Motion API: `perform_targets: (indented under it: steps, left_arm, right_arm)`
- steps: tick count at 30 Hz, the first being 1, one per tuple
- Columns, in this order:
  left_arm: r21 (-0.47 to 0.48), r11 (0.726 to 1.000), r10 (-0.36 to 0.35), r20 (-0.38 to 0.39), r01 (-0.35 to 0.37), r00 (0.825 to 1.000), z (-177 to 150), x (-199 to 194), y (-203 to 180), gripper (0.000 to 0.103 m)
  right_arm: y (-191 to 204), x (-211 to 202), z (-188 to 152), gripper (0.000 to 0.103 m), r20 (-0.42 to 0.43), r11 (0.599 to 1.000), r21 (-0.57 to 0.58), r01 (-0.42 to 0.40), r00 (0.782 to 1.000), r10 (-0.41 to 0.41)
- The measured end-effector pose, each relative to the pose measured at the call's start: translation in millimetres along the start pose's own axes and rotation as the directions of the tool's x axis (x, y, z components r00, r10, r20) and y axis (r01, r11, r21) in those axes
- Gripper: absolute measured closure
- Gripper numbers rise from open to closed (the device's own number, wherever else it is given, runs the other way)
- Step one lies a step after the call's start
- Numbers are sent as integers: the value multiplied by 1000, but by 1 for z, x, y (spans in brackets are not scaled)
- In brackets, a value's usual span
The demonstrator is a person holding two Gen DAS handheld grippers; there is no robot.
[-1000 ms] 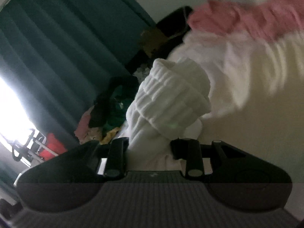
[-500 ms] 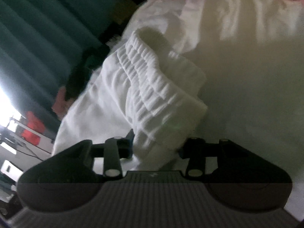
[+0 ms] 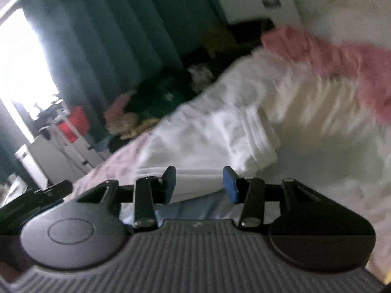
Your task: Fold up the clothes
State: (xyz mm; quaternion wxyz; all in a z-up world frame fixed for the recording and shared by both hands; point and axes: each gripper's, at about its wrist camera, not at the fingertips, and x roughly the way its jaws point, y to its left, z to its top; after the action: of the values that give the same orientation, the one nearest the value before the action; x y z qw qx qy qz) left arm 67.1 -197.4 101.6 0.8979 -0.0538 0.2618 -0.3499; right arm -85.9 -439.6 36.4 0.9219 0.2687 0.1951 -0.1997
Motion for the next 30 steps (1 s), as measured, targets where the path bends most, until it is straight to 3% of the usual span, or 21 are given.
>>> perform_targets:
  steps: [2, 9, 12, 20, 26, 30]
  left_arm:
    - [25, 1000, 7, 26, -8, 1000, 1, -31, -14, 11]
    - [90, 996, -23, 89, 15, 996, -1, -122, -52, 0]
    - [107, 994, -43, 118, 30, 992, -6, -157, -65, 0]
    - [150, 988, -6, 200, -25, 980, -39, -219, -83, 0]
    - [175, 983, 26, 209, -63, 978, -63, -233, -74, 0]
    - [186, 976, 74, 219, -116, 973, -73, -227, -66, 0]
  right_arm:
    - [12, -31, 5, 53, 34, 999, -38, -26, 999, 27]
    - [40, -109, 1, 16, 110, 983, -174, -62, 990, 82]
    - [47, -135, -8, 16, 149, 976, -206, -67, 984, 99]
    - [56, -161, -45, 16, 187, 964, -259, -62, 976, 113]
    - [53, -155, -72, 16, 232, 968, -249, -23, 969, 83]
    - [47, -131, -87, 16, 217, 971, -239, -3, 975, 56]
